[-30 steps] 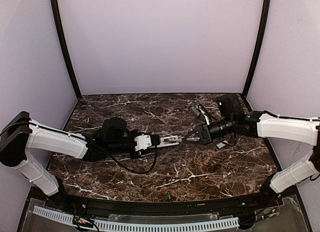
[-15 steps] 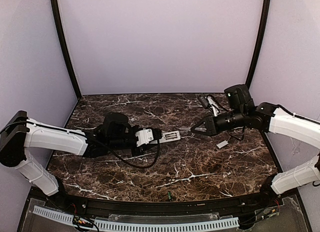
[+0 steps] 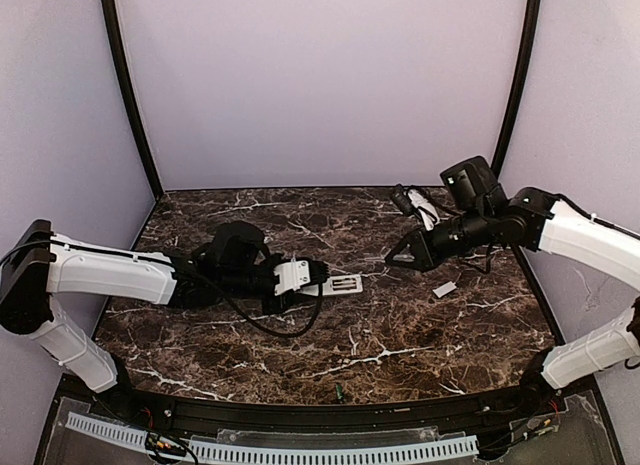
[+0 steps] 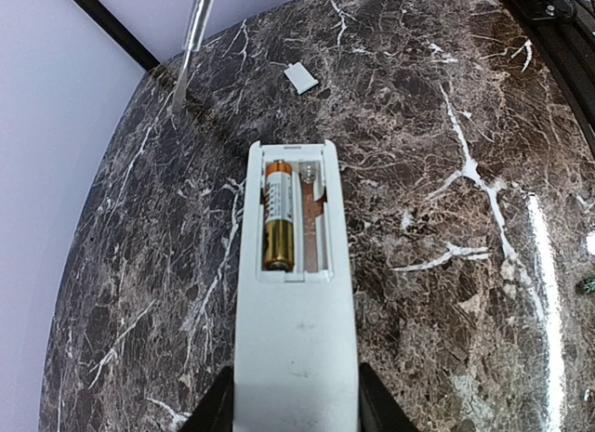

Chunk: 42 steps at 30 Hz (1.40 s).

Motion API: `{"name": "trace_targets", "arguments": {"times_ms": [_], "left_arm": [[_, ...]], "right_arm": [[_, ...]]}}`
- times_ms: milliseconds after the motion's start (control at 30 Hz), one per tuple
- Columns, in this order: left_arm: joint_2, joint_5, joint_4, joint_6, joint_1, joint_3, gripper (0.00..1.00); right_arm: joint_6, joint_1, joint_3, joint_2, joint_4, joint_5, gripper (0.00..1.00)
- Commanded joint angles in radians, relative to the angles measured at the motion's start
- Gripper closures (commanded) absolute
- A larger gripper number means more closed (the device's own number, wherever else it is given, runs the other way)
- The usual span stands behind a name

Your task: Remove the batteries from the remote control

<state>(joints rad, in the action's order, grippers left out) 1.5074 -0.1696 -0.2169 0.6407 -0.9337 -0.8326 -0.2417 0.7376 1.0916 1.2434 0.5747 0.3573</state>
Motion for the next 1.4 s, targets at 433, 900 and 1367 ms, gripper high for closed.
{"name": "trace_targets", "arguments": {"times_ms": [433, 900, 1367], "left_arm": [[0.039, -0.104, 0.172, 0.033, -0.009, -0.063, 1.0], [0.053, -0.11, 0.186, 0.04, -0.013, -0.068, 1.0], [0.116, -0.071, 0.181, 0.061, -0.037, -0.052, 1.0]], "right_arm": [[0.237, 0.122, 0.122, 0.122, 0.209, -0.039, 1.0], [0.285, 0.151, 0.138, 0.195, 0.216, -0.061, 1.0], [0.294, 0.154, 0.134, 0.256, 0.197, -0.039, 1.0]]}}
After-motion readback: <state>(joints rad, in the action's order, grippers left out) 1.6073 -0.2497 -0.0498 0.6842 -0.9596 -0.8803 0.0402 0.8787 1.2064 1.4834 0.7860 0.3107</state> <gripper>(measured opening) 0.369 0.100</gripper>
